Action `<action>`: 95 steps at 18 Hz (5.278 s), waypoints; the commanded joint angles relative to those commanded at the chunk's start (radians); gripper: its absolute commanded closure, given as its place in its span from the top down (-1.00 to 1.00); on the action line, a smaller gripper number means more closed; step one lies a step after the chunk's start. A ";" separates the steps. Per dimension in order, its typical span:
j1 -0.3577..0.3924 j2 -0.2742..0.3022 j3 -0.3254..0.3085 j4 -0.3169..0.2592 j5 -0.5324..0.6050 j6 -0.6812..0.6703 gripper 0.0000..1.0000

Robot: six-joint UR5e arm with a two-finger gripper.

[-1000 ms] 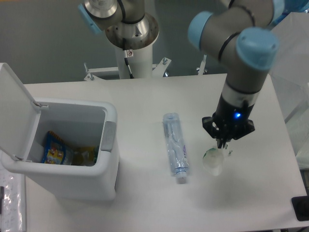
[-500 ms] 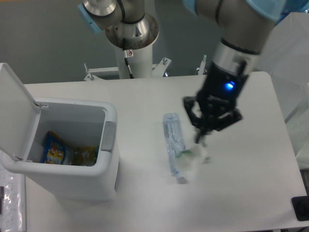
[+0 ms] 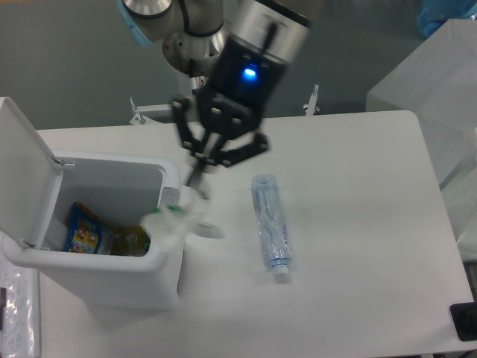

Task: Place the trash in the trash can
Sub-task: 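Lift the plastic bag and carry it over the white bin, then open the gripper to drop the bag into the bin, then move the gripper to the water bottle and reorient the wrist, then grasp the clear water bottle by its cap end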

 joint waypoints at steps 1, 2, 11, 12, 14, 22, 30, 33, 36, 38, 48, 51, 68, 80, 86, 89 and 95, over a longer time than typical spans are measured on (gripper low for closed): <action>-0.011 0.005 -0.011 0.002 0.002 -0.009 -1.00; -0.037 0.005 -0.021 0.005 0.002 -0.015 -1.00; -0.049 -0.029 -0.087 0.133 0.008 -0.011 1.00; -0.049 -0.046 -0.085 0.147 0.017 -0.012 1.00; -0.034 -0.083 -0.071 0.152 0.050 -0.011 1.00; 0.185 -0.178 -0.034 0.163 0.075 -0.023 1.00; 0.198 -0.296 -0.065 0.150 0.339 -0.018 1.00; 0.182 -0.337 -0.051 0.126 0.397 -0.009 1.00; 0.155 -0.406 0.038 -0.010 0.475 -0.006 1.00; 0.120 -0.472 0.111 -0.092 0.576 -0.005 1.00; 0.032 -0.569 0.129 -0.106 0.709 -0.034 1.00; 0.031 -0.590 0.129 -0.106 0.748 -0.034 1.00; -0.014 -0.660 0.124 -0.089 0.841 -0.111 0.34; -0.031 -0.652 0.104 -0.089 0.893 -0.111 -0.47; -0.031 -0.649 0.106 -0.086 0.894 -0.111 -0.80; -0.031 -0.620 0.107 -0.086 0.890 -0.104 -0.82; 0.003 -0.522 0.162 -0.081 0.789 -0.091 -0.89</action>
